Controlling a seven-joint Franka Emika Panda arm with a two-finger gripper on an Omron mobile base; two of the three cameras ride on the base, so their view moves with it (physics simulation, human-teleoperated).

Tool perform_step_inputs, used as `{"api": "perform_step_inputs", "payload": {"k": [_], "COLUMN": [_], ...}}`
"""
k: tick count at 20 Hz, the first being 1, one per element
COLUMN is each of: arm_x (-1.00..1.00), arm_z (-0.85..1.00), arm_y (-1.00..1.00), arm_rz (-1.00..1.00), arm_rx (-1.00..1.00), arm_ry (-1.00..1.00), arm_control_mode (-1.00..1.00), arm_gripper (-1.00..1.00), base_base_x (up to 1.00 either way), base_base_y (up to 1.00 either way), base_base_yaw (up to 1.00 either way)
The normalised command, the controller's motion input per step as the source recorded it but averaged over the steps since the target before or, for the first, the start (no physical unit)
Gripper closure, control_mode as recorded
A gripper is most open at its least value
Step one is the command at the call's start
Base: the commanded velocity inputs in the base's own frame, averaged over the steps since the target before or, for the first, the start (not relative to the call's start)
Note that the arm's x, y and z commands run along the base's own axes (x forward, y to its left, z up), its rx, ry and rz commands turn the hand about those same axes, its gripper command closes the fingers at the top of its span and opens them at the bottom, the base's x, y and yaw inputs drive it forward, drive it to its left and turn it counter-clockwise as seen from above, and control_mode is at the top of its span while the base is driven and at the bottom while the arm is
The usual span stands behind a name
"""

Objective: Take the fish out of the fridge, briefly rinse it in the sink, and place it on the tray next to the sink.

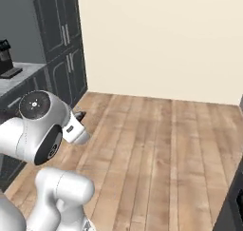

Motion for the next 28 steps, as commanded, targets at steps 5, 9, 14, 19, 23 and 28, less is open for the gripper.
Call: {"api": "perform_step_inputs", "payload": {"k": [5, 9, 14, 19, 23, 28], "arm_x": [0.00, 0.00, 0.00, 0.00, 0.00, 0.00], "arm_z": [0.00, 0.00, 0.00, 0.00, 0.00, 0.00], "arm_y": [0.00, 0.00, 0.00, 0.00, 0.00, 0.00], "arm_rz": [0.00, 0.00, 0.00, 0.00, 0.00, 0.00], "arm_rx": [0.00, 0.00, 0.00, 0.00, 0.00, 0.00], "arm_ry": [0.00, 0.00, 0.00, 0.00, 0.00, 0.00], "arm_control_mode": [1.00, 1.00, 1.00, 1.00, 1.00, 1.00], "arm_gripper": [1.00, 1.00, 1.00, 1.00, 1.00, 1.00], "base_base_x": [0.00, 0.00, 0.00, 0.00, 0.00, 0.00], "base_base_y": [0.00, 0.00, 0.00, 0.00, 0.00, 0.00], "base_base_yaw": [1.00, 1.00, 1.00, 1.00, 1.00, 0.98]}}
